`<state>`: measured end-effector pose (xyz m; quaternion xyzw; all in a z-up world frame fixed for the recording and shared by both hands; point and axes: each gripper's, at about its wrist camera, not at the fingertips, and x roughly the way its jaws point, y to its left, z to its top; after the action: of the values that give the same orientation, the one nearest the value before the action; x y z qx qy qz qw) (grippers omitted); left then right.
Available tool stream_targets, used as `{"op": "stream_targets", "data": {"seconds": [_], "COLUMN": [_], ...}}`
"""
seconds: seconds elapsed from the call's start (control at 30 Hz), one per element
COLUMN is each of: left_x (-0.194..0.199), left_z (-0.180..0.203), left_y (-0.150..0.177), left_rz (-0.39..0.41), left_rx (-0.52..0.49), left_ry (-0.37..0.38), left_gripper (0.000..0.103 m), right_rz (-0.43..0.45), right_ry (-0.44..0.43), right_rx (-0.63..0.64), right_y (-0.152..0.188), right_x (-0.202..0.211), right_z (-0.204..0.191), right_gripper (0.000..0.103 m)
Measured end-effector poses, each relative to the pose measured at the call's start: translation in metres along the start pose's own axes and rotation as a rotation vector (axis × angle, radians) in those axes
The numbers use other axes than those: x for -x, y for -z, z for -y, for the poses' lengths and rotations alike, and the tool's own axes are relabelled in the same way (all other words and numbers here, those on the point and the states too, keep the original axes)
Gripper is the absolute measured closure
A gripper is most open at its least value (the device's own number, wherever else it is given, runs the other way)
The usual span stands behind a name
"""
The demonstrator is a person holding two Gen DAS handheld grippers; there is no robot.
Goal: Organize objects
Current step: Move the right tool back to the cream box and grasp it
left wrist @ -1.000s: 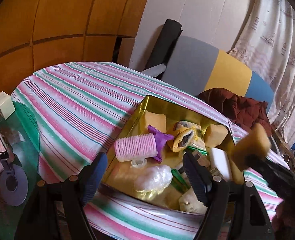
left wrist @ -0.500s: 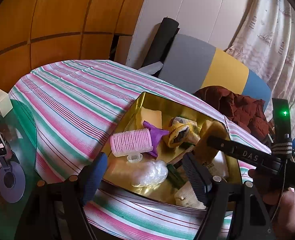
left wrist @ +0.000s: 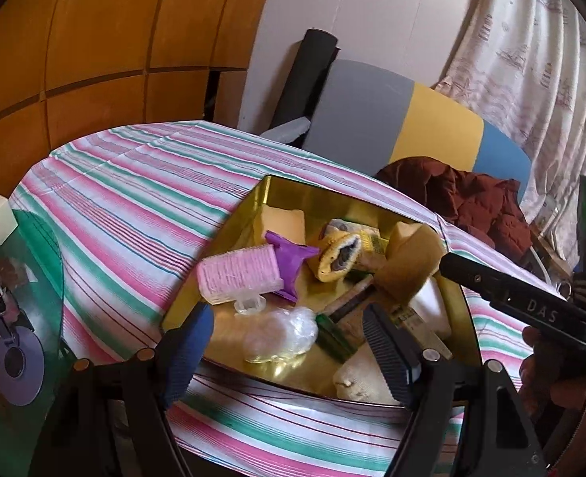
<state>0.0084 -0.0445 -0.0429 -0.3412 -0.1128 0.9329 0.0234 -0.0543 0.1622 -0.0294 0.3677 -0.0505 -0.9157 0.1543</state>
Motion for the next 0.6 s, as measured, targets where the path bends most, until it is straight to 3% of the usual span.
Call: {"op": "stream_targets", "data": {"seconds": [0.3, 0.6], "left_x": [0.001, -0.005], "left_z": [0.037, 0.079], "left_y": [0.012, 0.026], "left_rz": [-0.024, -0.085], "left_rx": [-0.117, -0.194], "left_ry": [0.045, 0.09], "left_gripper": [0.024, 0.024], "right_rz": [0.062, 0.052], "right_ry": [0.09, 0.283], "right_rx": [0.009, -0.098], "right_y": [0.015, 0.038], "right_x": [0.038, 0.069], "right_z": [0.032, 0.126], "right_gripper": [0.019, 0.019]}}
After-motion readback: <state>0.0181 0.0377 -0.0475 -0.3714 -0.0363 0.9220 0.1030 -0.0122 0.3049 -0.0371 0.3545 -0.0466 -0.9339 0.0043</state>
